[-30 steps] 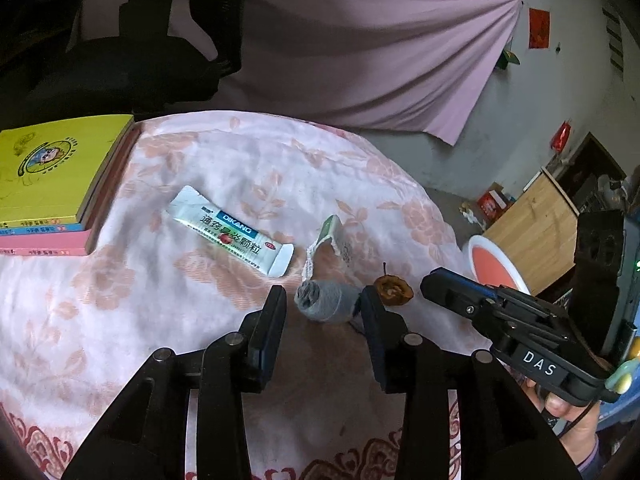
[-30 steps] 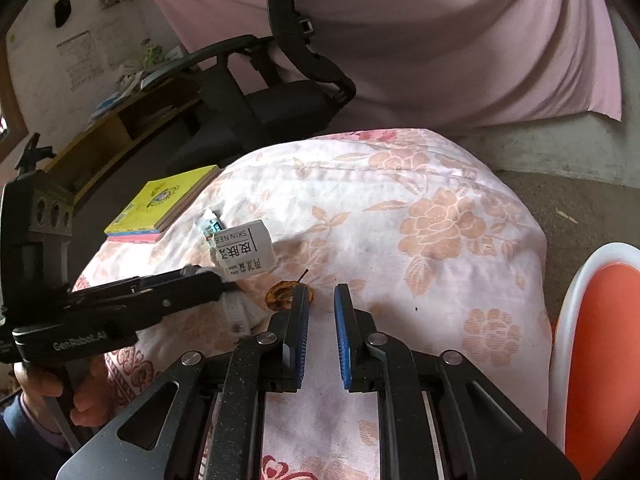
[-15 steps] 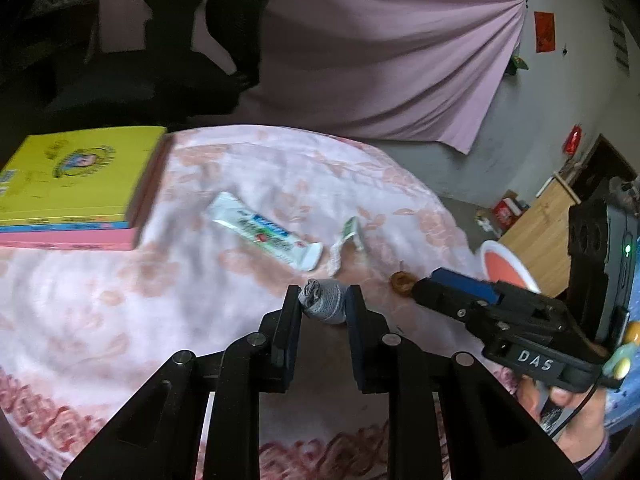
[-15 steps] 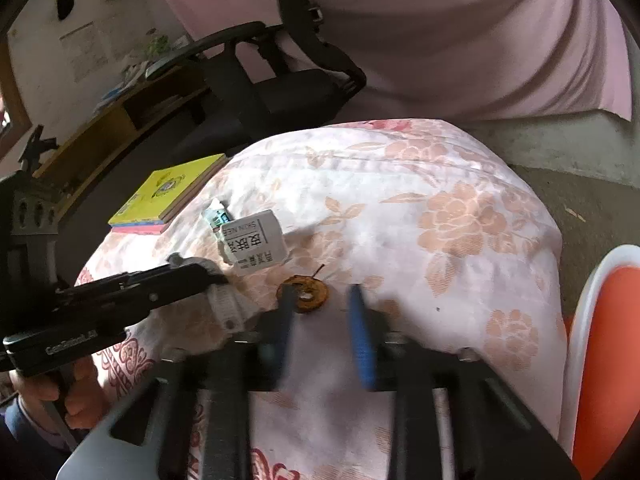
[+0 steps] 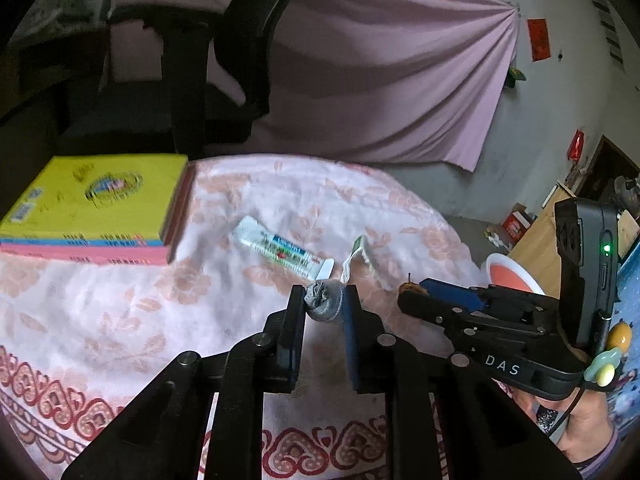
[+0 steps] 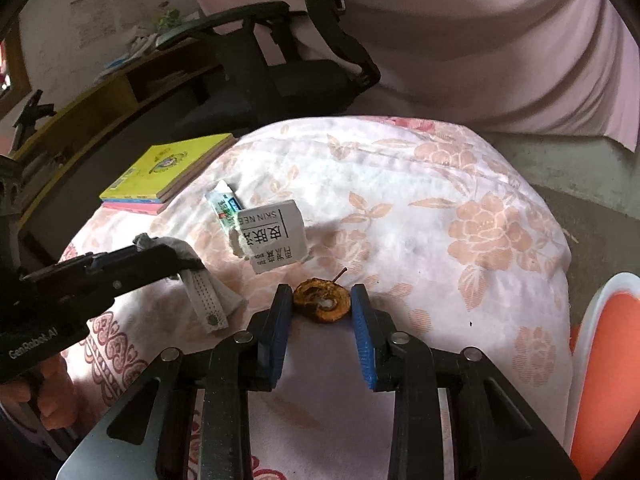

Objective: Collect trash
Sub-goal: 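Grasp the nut shell with the right tool while the left tool grasps the grey tissue, then carry nut shell and tissue over the red bin and open both tools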

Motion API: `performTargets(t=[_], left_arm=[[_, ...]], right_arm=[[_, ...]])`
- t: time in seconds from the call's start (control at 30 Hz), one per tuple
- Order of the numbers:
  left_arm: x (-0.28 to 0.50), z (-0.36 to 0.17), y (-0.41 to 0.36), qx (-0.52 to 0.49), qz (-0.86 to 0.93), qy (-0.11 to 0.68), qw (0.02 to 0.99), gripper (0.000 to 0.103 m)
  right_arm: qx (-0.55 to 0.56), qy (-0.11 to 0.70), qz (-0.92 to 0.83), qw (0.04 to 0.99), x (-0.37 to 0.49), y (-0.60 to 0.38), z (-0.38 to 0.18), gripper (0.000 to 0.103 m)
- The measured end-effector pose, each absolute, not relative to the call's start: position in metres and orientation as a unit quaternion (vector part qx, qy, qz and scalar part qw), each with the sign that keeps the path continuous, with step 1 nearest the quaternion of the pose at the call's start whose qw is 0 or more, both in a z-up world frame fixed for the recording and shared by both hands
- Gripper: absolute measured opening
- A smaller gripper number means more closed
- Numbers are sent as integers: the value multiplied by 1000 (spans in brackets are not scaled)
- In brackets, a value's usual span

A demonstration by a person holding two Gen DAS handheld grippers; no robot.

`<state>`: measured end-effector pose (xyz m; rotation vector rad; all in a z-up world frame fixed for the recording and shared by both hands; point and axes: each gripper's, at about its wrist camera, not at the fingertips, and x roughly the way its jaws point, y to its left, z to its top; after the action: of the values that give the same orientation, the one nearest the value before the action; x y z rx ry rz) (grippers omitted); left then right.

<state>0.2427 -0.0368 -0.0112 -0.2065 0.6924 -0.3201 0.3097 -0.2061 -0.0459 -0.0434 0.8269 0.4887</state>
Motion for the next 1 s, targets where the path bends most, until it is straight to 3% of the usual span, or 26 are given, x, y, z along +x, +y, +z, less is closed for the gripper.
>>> performTargets(t=[0.27, 0.43, 0.73, 1.0], left_arm=[[205, 11, -45, -58, -142, 233, 960, 15], [192, 21, -53, -94, -145, 193, 966, 15], [173, 51, -110, -72, -156, 105, 979, 15], [176, 73, -177, -32, -209, 65, 975, 15]], right_arm=[[-2, 280, 234, 931, 273, -228, -14, 28], [10, 193, 220, 956, 249, -251, 9, 28], [19, 46, 170, 984, 204, -304, 41, 28], [50, -21, 105, 993, 183, -354, 52, 28]])
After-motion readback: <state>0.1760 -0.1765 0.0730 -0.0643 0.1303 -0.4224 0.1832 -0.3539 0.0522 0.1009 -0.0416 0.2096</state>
